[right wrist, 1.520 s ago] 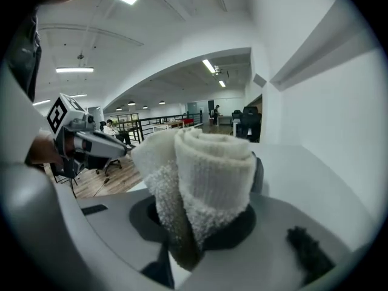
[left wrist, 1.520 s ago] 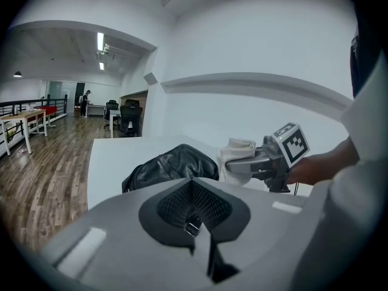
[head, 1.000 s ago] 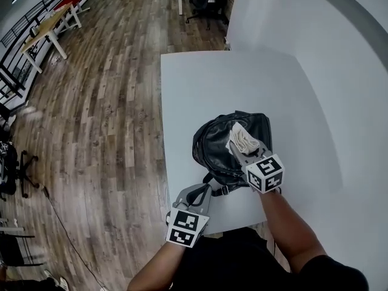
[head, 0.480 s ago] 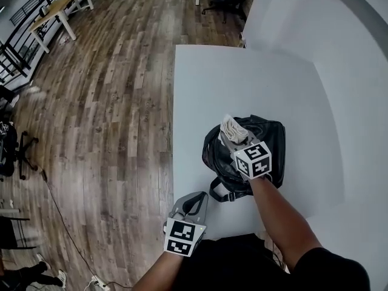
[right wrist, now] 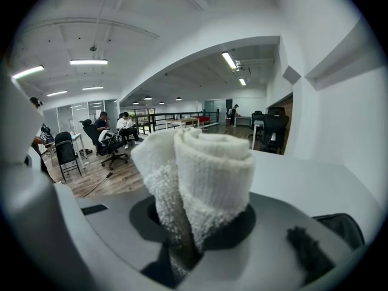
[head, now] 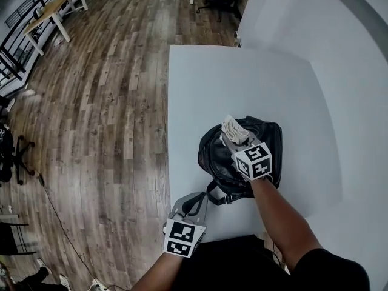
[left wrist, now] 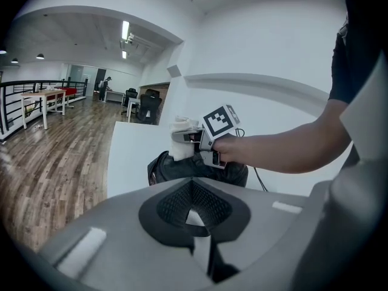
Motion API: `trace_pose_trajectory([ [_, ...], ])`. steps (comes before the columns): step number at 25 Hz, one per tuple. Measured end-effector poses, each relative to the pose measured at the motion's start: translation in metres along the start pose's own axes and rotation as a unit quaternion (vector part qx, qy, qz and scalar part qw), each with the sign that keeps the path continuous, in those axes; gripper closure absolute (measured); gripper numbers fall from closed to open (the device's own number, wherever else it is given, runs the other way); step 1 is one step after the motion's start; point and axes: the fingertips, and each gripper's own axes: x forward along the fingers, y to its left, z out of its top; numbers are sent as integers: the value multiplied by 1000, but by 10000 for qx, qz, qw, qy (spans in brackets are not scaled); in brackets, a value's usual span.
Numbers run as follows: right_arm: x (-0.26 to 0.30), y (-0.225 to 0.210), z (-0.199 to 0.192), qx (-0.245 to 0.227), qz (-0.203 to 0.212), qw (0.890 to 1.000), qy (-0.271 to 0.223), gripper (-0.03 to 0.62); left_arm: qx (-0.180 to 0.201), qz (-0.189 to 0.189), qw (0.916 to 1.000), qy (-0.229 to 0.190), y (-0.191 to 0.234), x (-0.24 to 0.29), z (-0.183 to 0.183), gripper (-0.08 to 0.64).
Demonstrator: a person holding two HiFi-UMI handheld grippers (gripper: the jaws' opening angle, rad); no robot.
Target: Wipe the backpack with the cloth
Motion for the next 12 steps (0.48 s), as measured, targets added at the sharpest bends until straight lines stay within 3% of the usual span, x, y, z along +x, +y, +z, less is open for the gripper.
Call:
trace_pose_trajectory([
  [12, -31, -43, 5, 104, -494, 9987, -37, 506, 140, -198, 9997, 8, -14, 11, 9, 554],
])
